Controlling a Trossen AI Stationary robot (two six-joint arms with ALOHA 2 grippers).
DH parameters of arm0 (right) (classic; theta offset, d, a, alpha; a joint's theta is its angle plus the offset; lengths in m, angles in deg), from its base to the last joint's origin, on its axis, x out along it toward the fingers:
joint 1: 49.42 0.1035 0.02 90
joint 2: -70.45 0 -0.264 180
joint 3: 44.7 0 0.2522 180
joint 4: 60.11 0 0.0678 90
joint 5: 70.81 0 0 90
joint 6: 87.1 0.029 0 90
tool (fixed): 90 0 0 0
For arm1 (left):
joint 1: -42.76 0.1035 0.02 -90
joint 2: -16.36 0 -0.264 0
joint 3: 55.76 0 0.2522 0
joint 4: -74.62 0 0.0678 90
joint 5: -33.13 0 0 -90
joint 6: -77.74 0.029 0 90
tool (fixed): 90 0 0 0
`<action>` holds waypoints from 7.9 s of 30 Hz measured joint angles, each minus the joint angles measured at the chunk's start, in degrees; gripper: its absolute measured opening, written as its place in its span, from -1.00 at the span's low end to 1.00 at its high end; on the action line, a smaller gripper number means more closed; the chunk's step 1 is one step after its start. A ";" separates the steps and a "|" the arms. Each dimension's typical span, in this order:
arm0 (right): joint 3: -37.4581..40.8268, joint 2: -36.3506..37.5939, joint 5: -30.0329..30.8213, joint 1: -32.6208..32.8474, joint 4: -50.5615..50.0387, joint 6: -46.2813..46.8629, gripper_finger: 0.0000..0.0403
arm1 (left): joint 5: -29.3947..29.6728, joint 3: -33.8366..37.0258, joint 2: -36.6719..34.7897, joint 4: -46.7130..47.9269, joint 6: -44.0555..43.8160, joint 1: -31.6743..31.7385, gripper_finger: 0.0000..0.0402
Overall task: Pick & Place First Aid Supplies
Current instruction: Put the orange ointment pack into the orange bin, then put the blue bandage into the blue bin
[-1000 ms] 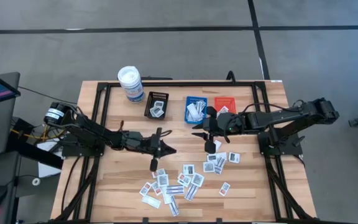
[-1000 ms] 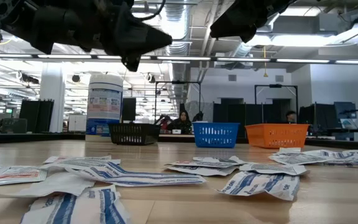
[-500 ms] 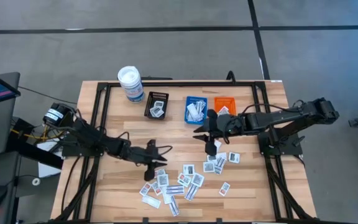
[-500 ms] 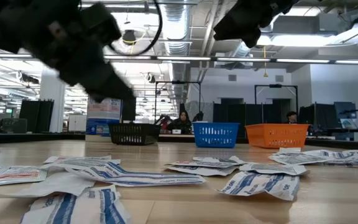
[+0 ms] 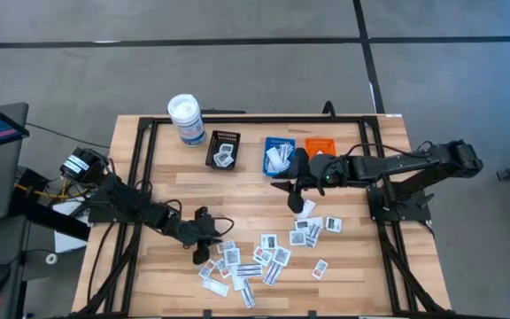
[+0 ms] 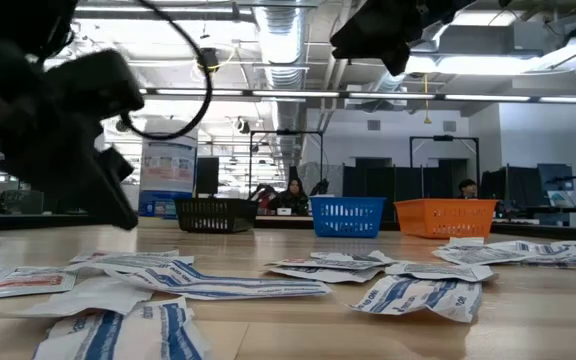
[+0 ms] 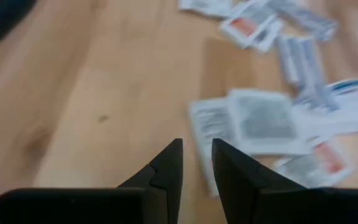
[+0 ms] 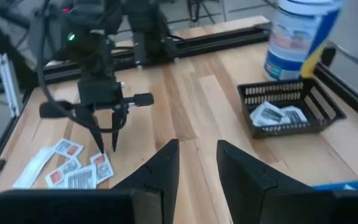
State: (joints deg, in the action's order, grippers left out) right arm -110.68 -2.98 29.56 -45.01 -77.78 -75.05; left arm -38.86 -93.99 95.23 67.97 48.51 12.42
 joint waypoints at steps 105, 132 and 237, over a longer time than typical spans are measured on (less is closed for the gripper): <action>-0.01 -8.51 -0.01 6.21 -0.34 1.56 -0.49 | 15.27 2.06 3.53 -10.40 12.66 -1.50 -0.98; -6.68 -40.45 -18.23 1.30 23.54 21.04 -0.49 | 17.54 1.97 3.32 -13.10 14.38 0.78 -0.98; 5.74 -3.78 19.41 -4.96 -41.64 31.10 -0.62 | 17.52 1.97 3.28 -18.66 13.74 4.56 -0.92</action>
State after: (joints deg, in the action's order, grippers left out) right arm -104.94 -6.76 48.97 -49.98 -119.43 -43.95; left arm -21.34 -92.02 98.51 49.31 62.26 16.98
